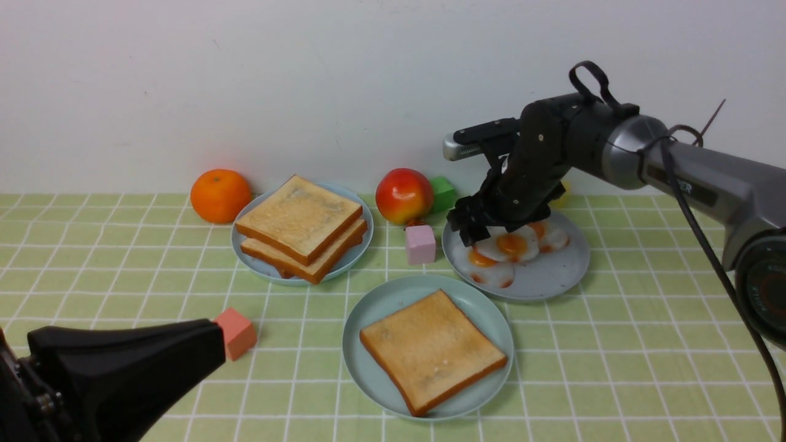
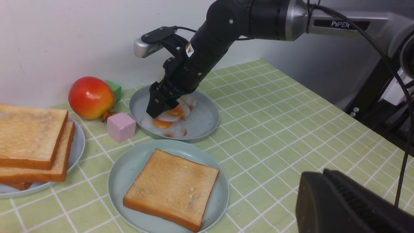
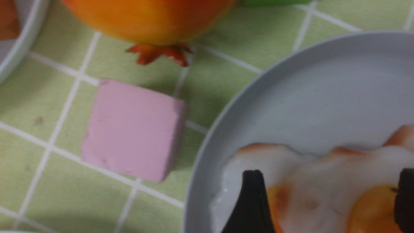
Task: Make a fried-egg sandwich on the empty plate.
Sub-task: Use the right arm to grab a fried egg
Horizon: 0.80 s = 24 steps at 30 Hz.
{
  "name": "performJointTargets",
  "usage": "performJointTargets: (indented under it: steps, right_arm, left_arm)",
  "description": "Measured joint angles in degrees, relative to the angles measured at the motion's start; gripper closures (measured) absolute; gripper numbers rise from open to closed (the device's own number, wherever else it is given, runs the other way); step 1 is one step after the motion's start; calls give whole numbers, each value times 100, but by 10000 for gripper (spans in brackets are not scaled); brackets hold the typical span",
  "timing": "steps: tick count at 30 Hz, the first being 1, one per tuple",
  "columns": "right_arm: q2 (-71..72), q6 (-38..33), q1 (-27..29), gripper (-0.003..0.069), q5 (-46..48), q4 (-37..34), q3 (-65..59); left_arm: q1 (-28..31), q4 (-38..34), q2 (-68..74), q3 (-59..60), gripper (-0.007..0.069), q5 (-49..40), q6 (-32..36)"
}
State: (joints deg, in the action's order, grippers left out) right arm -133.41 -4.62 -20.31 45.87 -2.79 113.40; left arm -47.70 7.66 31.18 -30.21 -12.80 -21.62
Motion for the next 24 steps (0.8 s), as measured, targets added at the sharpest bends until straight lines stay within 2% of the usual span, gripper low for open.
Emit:
performJointTargets:
  steps: [9, 18, 22, 24]
  right_arm:
    - [-211, 763, -196, 104, -264, 1080, 17]
    - [-257, 835, -196, 123, -211, 1165, 62]
    - [-263, 737, -201, 181, -199, 1178, 63]
    - [-263, 613, -202, 267, -181, 1178, 63]
  left_arm:
    - [0, 0, 0, 0, 600, 6, 0]
    - [0, 0, 0, 0, 596, 6, 0]
    - [0, 0, 0, 0, 594, 10, 0]
    - [0, 0, 0, 0, 594, 10, -6]
